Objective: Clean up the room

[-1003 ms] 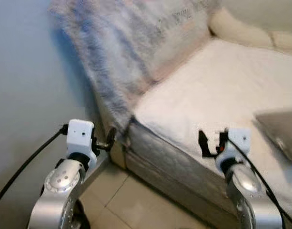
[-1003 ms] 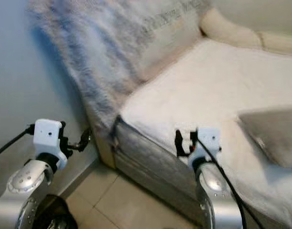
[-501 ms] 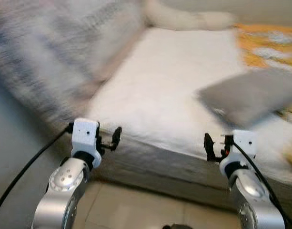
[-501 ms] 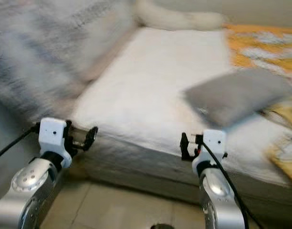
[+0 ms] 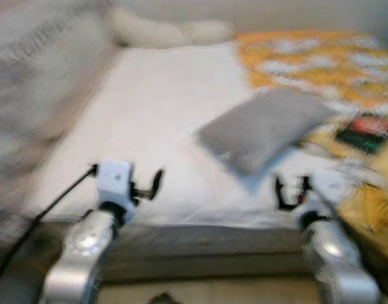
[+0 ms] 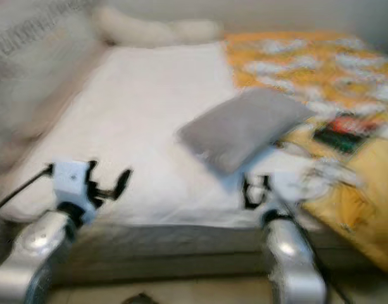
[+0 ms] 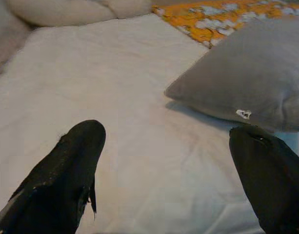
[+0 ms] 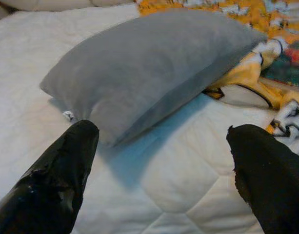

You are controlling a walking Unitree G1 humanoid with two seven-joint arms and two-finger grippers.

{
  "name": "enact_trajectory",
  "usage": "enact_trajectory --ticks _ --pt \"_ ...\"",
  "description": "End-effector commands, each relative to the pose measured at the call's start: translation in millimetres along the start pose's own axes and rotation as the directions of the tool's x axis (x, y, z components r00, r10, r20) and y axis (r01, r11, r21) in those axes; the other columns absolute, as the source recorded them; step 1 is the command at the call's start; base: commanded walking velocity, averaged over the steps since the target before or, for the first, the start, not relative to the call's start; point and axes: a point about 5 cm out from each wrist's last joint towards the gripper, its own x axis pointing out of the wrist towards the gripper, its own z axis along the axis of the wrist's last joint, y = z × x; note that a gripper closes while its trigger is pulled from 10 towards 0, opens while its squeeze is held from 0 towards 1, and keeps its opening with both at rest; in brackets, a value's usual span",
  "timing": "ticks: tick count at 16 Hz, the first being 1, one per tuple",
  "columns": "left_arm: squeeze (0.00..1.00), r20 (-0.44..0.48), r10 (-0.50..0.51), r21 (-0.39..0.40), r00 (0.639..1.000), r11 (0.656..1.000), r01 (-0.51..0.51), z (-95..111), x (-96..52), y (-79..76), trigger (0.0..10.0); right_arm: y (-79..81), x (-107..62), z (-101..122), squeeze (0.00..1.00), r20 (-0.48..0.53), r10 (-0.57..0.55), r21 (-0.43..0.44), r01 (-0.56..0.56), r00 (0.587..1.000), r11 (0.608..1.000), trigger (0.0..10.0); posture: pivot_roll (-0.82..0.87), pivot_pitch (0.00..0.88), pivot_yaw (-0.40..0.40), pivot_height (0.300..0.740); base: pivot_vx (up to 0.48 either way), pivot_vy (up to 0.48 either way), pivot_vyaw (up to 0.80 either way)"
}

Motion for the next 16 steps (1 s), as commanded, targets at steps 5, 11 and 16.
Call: enact_trajectory --ticks 5,11,16 --pt "0.0 0.019 -0.008 0.004 1.0 1.0 0.008 4.0 1.1 -2.9 10.0 -2.5 5.2 12.4 0.0 0.052 0.089 -0.081 -0.085 0.995 0.993 10.0 -0.02 0.0 0.015 0.74 0.337 0.0 -0.08" --pt "0.0 0.019 -0.011 0.014 1.0 1.0 0.011 4.4 0.6 -3.7 10.0 9.1 5.8 9.7 0.0 0.062 0.156 -0.07 -0.151 0.986 0.986 10.0 -0.01 0.0 0.01 0.74 0.329 0.0 0.62" --pt "0.0 0.006 -0.059 0.035 0.998 0.998 0.059 1.8 2.0 -8.8 10.0 4.0 6.4 5.5 0.0 0.059 0.089 -0.108 -0.082 0.994 0.991 10.0 -0.02 0.0 0.015 0.74 0.313 0.0 0.0"
